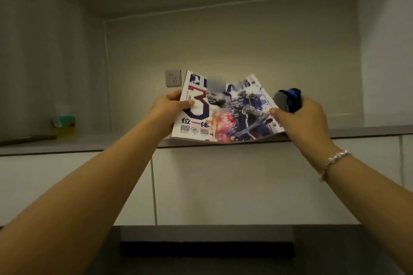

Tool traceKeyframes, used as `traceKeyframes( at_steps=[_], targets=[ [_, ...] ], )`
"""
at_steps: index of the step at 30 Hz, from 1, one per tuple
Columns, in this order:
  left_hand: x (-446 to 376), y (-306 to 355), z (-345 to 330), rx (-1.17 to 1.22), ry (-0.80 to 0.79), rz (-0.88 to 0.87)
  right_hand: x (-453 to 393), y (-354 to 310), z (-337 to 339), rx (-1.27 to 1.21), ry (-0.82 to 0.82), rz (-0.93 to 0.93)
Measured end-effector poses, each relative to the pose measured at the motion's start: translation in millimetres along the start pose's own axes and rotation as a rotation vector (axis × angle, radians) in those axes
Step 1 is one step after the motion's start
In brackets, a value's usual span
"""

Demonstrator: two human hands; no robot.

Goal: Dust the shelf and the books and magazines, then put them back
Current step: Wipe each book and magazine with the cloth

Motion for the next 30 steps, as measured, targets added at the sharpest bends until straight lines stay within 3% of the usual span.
traceKeyframes(
  at_steps=[10, 13, 17, 20, 26, 30],
  targets=[
    [7.3, -14.9, 14.6, -0.247, -0.269, 0.099, -2.7, 6.5, 2.9, 0.102, -0.025, -0.018],
    [10.6, -17.7, 18.0, -0.442, -0.199, -0.058, 2.0, 6.7, 2.1, 0.073, -0.017, 0.004],
    [33.4, -16.8, 19.0, -0.274, -0.310, -0.227, 6.8, 7.5, 3.2, -0.031, -0.038, -0.016],
    [49.9, -19.3, 15.1, -0.347, -0.372, -0.306, 15.7, 8.4, 5.7, -0.072, -0.085, -0.007],
    [54.8, -22.1, 3.0, -0.339, -0.202, -0.355, 33.5, 3.5, 8.3, -0.213, -0.060, 0.014],
    [50.2, -26.1, -1.8, -0.350, -0.180, -0.325, 48.2, 6.9, 10.7, -0.272, 0.024, 0.030]
  ],
)
Point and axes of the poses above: each hand's wrist, its own x-axis away from the middle knuckle, its own z-axis out of the back of the hand, y = z × x, the point moved 1 cm from there along -x, towards the middle knuckle, and after that the axes turned 5 degrees about -y, right-handed, at the moved point
